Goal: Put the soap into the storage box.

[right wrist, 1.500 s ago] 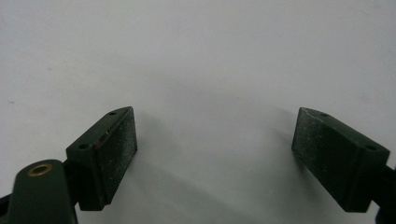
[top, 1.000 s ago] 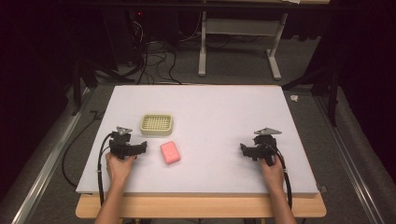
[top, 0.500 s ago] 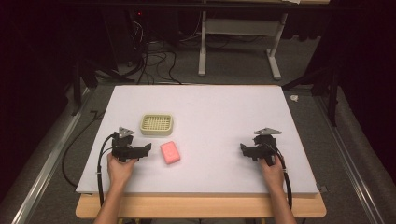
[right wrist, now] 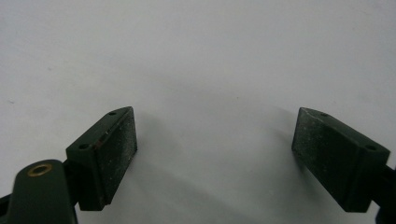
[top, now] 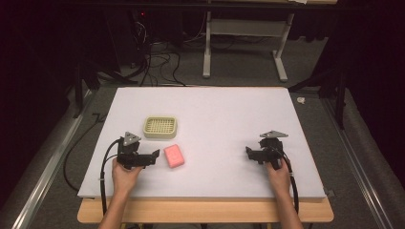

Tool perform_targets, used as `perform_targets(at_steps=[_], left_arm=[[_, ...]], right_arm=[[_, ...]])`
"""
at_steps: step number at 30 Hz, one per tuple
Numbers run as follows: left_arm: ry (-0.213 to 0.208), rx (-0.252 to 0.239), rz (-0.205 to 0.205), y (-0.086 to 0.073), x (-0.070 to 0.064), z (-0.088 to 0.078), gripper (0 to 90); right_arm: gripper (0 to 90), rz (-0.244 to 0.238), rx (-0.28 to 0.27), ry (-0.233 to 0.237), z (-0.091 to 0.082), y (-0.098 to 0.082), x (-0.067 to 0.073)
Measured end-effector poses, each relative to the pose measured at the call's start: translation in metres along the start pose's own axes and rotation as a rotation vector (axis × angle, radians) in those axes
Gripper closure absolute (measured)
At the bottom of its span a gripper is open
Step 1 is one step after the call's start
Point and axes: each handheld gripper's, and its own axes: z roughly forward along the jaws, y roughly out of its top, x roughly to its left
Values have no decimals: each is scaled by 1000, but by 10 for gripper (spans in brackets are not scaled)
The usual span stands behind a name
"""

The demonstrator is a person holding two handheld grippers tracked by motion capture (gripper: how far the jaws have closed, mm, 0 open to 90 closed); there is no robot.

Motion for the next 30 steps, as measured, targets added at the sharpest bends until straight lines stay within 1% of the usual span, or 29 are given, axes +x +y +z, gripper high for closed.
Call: perform_targets(at_steps=[4,6,9,15,20,22,24,26,27,30], left_arm=[[-33,9,14,0,-7,0,28],[-39,8,26,0,-10,0,27],[-59,2,31,0,-15,0,27],[-82,2,56,-1,-25,0,26],[-99,7,81,0,-33,5,19],[-113,9,87,0,-37,7,16],[-124,12,101,1,-41,9,16],[-125,19,120,1,-45,12,15],[-118,25,132,2,-47,13,14],[-131,39,149,2,-51,18,9]], right_arm=[[146,0,0,0,0,0,0],[146,0,0,0,0,0,0],[146,0,0,0,0,0,0],[146,-2,1,0,0,0,0],[146,0,0,0,0,0,0],[146,0,0,0,0,0,0],[146,0,0,0,0,0,0],[146,0,1,0,0,0,0],[146,-2,1,0,0,0,0],[146,1,1,0,0,0,0]])
